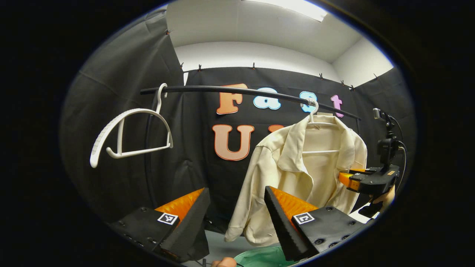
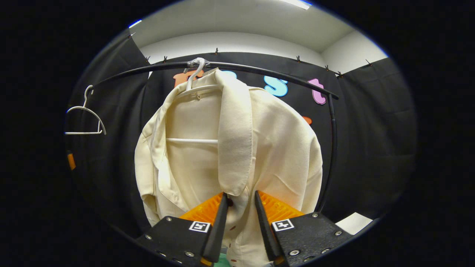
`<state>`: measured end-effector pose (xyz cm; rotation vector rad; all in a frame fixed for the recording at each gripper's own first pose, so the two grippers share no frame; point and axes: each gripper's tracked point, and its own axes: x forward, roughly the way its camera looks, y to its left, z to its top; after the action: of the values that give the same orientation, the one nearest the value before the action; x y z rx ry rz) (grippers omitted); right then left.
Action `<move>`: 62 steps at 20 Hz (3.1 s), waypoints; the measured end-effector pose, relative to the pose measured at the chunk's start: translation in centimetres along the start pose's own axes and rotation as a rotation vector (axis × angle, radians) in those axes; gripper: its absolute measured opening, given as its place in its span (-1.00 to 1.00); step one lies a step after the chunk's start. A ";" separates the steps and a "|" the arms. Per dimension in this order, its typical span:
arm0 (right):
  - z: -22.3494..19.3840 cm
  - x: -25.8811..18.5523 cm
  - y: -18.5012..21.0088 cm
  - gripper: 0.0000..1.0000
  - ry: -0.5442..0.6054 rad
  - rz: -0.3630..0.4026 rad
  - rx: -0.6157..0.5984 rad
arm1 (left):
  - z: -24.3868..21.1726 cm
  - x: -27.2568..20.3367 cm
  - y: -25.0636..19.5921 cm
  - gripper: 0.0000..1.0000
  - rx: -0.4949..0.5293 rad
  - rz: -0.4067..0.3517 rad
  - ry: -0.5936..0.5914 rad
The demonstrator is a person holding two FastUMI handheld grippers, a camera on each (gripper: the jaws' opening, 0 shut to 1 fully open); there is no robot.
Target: Grasp the clothes on the hanger with both hands and then place them into the laundry hamper below.
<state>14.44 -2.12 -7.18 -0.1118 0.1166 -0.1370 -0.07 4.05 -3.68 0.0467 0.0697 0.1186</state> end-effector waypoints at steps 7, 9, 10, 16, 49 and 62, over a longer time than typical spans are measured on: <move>-0.1 -0.9 -0.7 -0.88 -0.004 0.007 0.023 | -0.7 0.8 -0.5 0.86 0.000 0.008 0.011; 0.0 -1.2 -0.7 -0.94 -0.002 0.013 0.011 | -0.8 1.3 -0.9 0.94 -0.015 0.002 0.018; 0.0 -1.3 -0.7 -0.94 -0.004 0.018 0.008 | -0.9 1.6 -1.1 0.93 -0.023 -0.005 0.021; 0.4 -2.9 -0.8 -0.96 -0.022 0.053 0.015 | -1.2 3.3 -4.3 0.86 -0.013 -0.058 0.026; 2.8 -8.0 -3.6 -0.96 -0.097 0.110 0.000 | -6.3 20.5 -16.9 0.94 -0.048 -0.219 0.102; 2.7 -7.8 -3.6 -0.97 -0.102 0.104 0.008 | -6.7 20.0 -18.3 -0.29 -0.021 -0.316 0.097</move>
<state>6.68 -4.25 -3.26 -0.1038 0.0200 -0.0275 21.43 -11.40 -12.67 0.0082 0.1719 -0.1943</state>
